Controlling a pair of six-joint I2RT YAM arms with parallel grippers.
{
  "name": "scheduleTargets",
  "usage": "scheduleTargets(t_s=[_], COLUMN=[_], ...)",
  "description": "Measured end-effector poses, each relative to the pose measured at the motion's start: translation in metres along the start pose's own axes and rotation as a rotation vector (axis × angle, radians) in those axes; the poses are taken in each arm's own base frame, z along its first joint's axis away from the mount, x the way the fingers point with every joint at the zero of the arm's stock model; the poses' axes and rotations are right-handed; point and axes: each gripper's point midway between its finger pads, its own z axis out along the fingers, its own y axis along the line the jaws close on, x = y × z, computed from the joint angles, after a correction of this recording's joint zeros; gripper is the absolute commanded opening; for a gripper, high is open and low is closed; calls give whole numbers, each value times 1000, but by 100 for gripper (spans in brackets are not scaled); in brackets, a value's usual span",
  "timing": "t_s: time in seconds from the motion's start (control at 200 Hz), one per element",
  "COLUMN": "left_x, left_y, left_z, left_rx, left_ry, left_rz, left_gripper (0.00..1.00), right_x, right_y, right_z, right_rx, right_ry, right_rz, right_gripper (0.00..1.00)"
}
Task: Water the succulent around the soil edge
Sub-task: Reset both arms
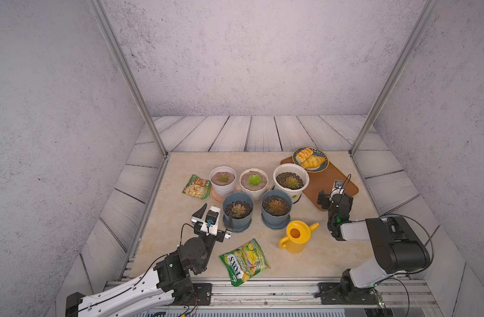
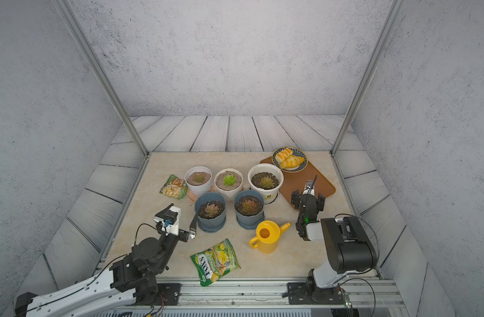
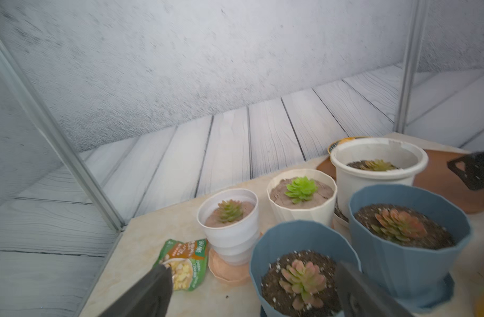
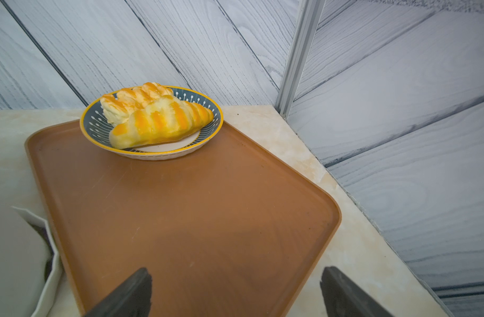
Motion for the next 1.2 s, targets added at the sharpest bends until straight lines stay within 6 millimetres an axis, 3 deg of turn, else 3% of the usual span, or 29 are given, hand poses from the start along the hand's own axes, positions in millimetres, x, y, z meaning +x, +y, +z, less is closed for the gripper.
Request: scheduleTargets(t_s=[0.105,0.275,0.395,0.495,0.601,0.691,0.856,0.941,1.026,1.201], left_x=[-6,1,44,99,161,192,212,211,220,199], left_y=[37,124,187,214,221,213,187,175,168,172], left_z=[12,37,59,74,80,83,93,111,116,133], left_rx=[-162,-528,-769,-843,-848,-798,-633,-541,-497,-483], left_ry=[-3,67,217,371,508,571,508,449,491,435], left_rz=[-4,-54,-97,-66,-76,-86,-124,-119,-114,-128], left_gripper=[98,98,98,98,98,98,98,98,98,98], right_x=[0,0,0,0,0,0,0,0,0,0], right_y=[0,0,0,0,0,0,0,0,0,0], right_z=[0,0,0,0,0,0,0,0,0,0], right_rx=[0,0,0,0,0,0,0,0,0,0], right_ry=[-2,-2,-2,-2,-2,-2,-2,-2,-2,-2], right_rz=[1,1,1,1,1,1,1,1,1,1], right_gripper=[99,99,99,99,99,99,99,99,99,99])
